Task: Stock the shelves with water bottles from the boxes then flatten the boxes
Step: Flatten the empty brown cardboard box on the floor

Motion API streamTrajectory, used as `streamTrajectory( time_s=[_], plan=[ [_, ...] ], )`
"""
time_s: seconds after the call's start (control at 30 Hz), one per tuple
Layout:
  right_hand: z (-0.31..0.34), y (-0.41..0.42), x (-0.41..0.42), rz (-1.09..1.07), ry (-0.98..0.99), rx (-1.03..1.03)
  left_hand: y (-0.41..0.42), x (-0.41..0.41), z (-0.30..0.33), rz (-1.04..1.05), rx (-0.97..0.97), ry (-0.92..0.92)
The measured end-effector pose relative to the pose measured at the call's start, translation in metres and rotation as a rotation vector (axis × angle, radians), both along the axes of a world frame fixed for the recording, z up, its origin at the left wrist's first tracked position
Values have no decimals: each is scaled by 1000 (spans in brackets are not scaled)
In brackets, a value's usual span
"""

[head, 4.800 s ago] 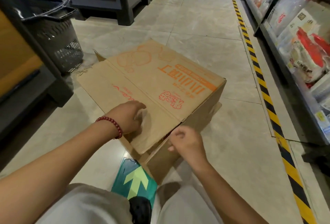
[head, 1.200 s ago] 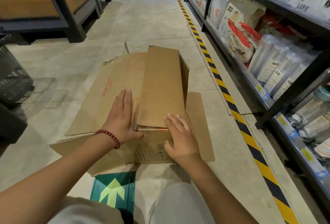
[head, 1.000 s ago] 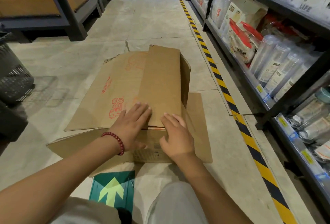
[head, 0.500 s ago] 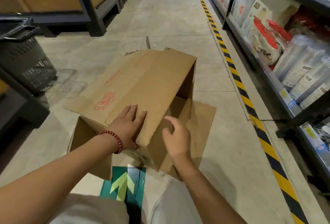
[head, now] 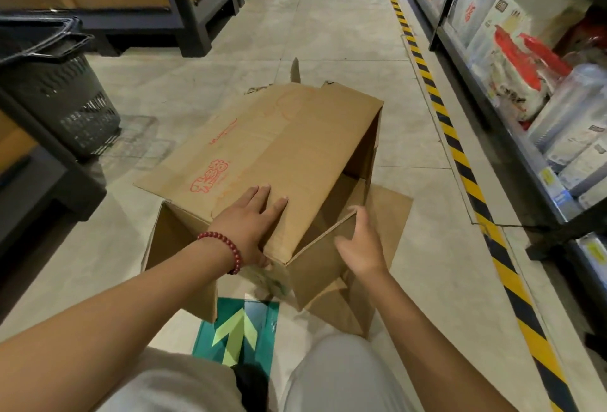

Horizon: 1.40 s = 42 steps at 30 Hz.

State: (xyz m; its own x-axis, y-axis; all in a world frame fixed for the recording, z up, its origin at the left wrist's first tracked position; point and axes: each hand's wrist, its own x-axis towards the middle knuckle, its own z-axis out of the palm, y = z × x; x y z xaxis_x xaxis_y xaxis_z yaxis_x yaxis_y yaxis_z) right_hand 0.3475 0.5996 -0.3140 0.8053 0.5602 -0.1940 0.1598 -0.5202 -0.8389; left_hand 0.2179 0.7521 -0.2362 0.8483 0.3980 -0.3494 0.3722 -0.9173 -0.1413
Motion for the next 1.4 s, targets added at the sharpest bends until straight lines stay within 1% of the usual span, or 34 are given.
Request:
streamTrajectory(
  time_s=[0.07,0.17,0.27,0.4,0.5,0.57,0.67,0.73,0.93,1.03,1.13,1.27,1.4],
  plan=[
    [4,-21,4,15,-22,-47,1,7,1,8,-2,-12],
    [12,-56,7,14,6,-93,4,17,3,8,-2,-33],
    [19,-86,2,3,10,-75,5,25,2,2,1,-53],
    [25,-97,-9,32,-52,-112,4,29,-2,3,7,-54],
    [27,-85,-15,107,-48,-189,2,26,-5,2,-4,-35],
    [30,-73,-13,103,-83,-209,2,24,-6,1,-6,-35],
    [38,-47,-1,48,-141,-111,1,18,-7,12,-13,-37],
    [45,-27,12,74,-213,-78,1,13,-8,12,-10,-30],
    [51,23,61,137,-330,-121,-1,2,-6,19,-43,-22],
    [47,39,82,131,-250,-163,0,-3,-5,11,-48,-23],
    [45,42,100,78,-201,-209,1,-10,-4,-3,-75,-35],
    [33,36,127,-101,-63,-139,7,-18,-1,-18,-137,-46],
    [16,28,160,-221,-18,-142,15,-24,6,12,-248,-115]
  ],
)
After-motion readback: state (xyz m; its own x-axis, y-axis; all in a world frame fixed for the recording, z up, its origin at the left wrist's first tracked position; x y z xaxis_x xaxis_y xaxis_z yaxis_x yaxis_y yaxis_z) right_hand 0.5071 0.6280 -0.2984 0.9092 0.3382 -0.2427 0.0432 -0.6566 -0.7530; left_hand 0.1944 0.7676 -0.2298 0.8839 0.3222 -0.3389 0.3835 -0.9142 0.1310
